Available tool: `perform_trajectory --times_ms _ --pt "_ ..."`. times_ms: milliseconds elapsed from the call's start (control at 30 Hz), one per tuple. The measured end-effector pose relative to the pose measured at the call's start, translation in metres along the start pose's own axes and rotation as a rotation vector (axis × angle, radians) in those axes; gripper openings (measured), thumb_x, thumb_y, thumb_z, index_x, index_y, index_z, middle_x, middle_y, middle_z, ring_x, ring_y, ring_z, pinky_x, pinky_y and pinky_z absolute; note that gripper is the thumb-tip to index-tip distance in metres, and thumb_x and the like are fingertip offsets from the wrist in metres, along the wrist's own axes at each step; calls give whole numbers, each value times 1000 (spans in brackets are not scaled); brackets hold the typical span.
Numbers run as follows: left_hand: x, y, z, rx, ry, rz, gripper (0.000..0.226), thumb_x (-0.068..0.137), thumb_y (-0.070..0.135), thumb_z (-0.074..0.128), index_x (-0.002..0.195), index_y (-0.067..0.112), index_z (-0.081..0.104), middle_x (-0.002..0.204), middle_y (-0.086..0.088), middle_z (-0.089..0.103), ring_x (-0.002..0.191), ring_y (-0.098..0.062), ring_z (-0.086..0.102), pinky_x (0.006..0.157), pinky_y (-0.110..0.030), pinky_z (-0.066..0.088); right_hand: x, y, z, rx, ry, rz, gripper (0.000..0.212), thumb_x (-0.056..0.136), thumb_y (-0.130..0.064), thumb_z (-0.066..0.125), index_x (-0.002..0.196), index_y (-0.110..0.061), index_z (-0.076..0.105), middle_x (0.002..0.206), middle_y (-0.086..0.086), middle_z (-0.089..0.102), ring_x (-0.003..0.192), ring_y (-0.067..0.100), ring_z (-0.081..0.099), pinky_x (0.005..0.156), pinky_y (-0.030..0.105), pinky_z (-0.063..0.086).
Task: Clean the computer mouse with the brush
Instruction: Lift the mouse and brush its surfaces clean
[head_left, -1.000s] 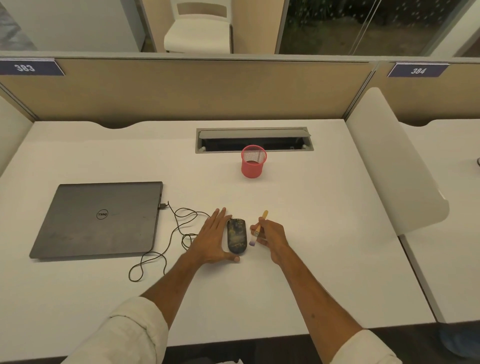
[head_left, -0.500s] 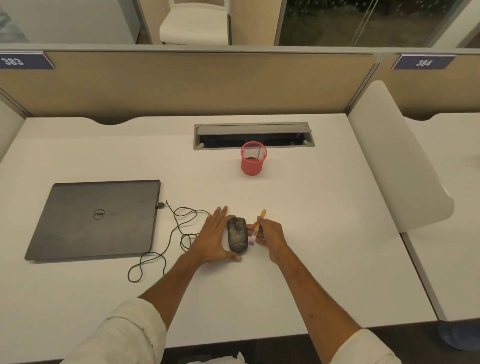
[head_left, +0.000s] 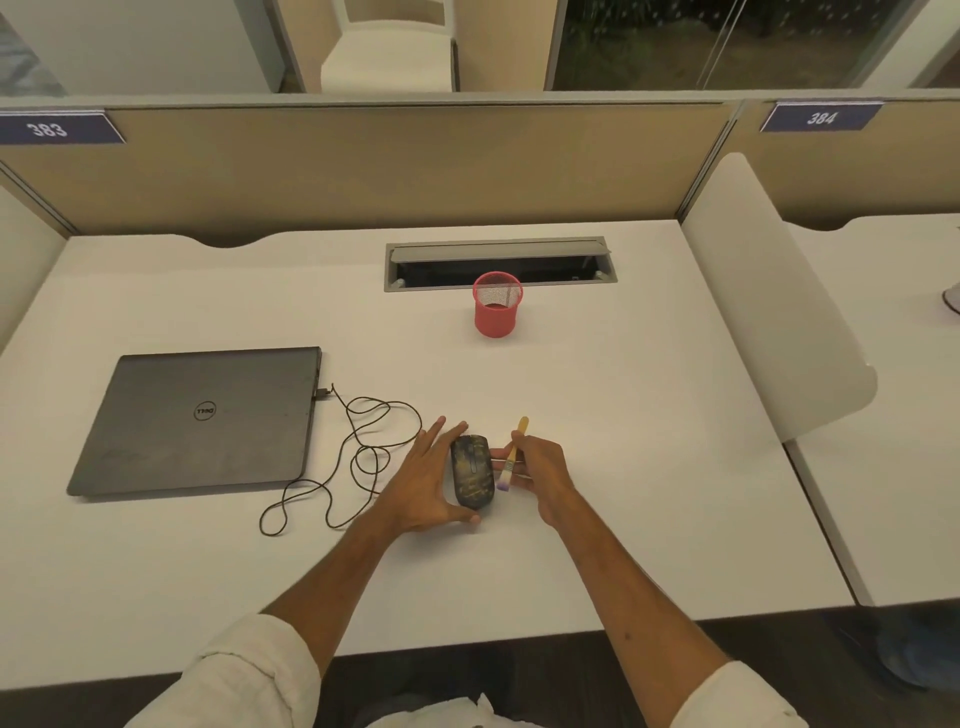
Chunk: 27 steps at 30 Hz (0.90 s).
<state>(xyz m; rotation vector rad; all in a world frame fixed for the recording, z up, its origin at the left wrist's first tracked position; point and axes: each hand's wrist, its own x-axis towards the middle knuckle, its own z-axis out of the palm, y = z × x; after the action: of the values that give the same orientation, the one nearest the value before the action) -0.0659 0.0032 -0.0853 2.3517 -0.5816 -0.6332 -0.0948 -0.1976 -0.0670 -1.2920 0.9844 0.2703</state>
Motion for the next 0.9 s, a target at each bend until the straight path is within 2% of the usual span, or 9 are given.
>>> perform_trajectory --times_ms 167,267,433,633,767,900 --pt "-24 12 8 0 25 26 136 68 57 98 171 24 16 179 5 17 169 -11 -6 139 -44 7 -25 9 -10 2 -35 -36 28 114 -22 56 114 2 70 116 19 81 111 37 77 105 52 60" --pt "-41 17 15 5 46 42 134 69 56 97 170 22 17 178 4 21 169 -12 -5 139 -46 5 -38 18 -20 -2 -62 -62 35 113 -23 56 119 7 73 112 18 82 110 37 78 105 53 60" --pt "-74 27 32 -29 91 66 131 70 59 95 170 26 18 179 4 16 169 -11 0 140 -45 5 -61 37 -40 9 -103 -124 37 111 -23 58 112 9 77 111 17 82 110 34 77 102 48 59" --pt "-118 25 48 -45 86 82 133 68 67 93 170 35 13 181 9 9 167 -6 -2 137 -38 4 -90 62 -54 59 -32 -256 32 109 -27 65 101 -3 84 106 15 77 93 25 68 86 43 60" --pt "-142 18 54 -49 65 120 132 68 73 89 169 42 9 180 17 8 168 -5 -2 137 -38 6 -108 82 -60 73 -5 -330 23 105 -30 72 98 -13 86 92 4 82 84 20 75 75 37 60" --pt "-166 5 57 -73 30 149 130 69 74 88 169 41 12 179 21 9 168 -6 2 138 -42 9 -129 105 -54 54 91 -370 21 100 -32 79 102 -11 79 88 -1 83 80 21 80 69 33 60"
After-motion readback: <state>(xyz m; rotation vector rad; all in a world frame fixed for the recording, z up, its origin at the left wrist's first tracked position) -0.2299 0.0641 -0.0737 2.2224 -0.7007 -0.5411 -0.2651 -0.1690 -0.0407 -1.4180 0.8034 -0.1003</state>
